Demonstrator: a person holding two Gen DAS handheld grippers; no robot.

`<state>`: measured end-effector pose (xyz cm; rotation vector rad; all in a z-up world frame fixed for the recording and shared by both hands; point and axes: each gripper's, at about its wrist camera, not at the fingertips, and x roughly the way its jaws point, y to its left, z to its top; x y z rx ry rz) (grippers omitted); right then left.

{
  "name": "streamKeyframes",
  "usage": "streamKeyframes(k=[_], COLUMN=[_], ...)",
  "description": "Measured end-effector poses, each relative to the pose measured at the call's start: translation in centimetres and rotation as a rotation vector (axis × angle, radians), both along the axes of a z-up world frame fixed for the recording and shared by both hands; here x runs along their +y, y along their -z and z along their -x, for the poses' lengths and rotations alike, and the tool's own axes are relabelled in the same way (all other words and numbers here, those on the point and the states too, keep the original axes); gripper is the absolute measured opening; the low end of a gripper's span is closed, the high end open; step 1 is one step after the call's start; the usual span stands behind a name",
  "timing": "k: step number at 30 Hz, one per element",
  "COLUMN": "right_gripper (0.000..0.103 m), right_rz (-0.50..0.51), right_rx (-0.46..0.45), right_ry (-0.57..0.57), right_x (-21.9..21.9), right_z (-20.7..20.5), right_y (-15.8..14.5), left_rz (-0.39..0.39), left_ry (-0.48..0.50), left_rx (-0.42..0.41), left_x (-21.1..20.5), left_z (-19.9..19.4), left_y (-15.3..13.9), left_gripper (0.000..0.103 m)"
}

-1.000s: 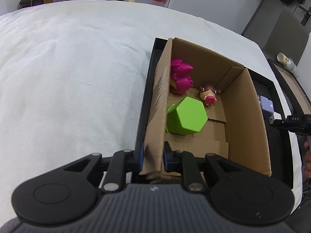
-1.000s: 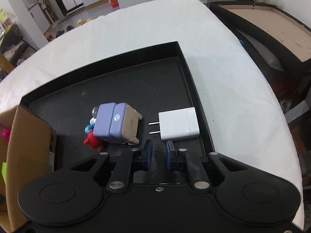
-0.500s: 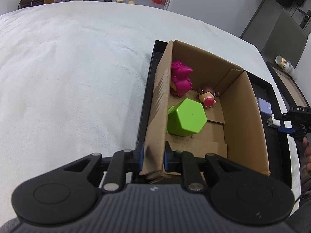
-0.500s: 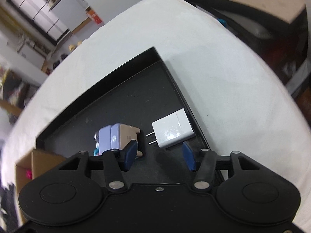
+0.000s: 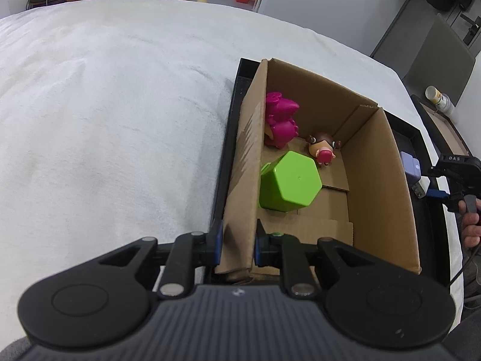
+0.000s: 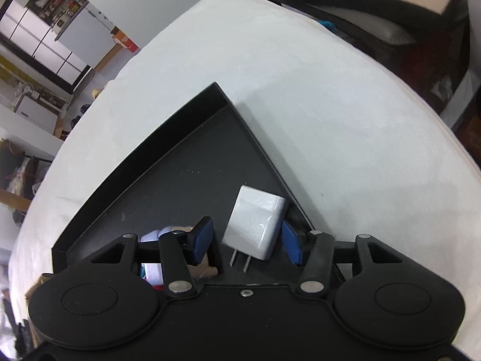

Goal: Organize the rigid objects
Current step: 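Close the right gripper on the white charger plug and lift it, then carry the charger plug into the cardboard box and open the right gripper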

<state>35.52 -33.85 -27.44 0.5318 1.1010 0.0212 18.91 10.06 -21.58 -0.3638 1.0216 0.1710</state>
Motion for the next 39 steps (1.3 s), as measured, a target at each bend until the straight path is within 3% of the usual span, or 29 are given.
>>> streamKeyframes(k=[8,12,18,39], right_gripper=[0.051,0.041,0.038,0.038], right_rz=[0.19,0.274,0.25,0.264], right_rx=[-0.041,-0.041,-0.019,-0.12], right_ry=[-0.137,-0.192,-0.208,-0.352], right_x=[2.8,3.5,3.2,7.0], right_z=[-0.1,0.1,1.1,5.2], right_y=[-0.2,-0.5,-1.3,-6.0], left_rz=[0.002,0.002,0.001,-0.011], left_ry=[-0.001,0.0,0.003,0.025], left_rx=[0.005,0.005,0.001,-0.01], left_x=[0.0,0.1,0.1,-0.2], left_z=[-0.2,-0.2,-0.1,0.1], left_y=[0.2,0.2,0.2,-0.2], left_gripper=[0.018,0.018,0.018,0.019])
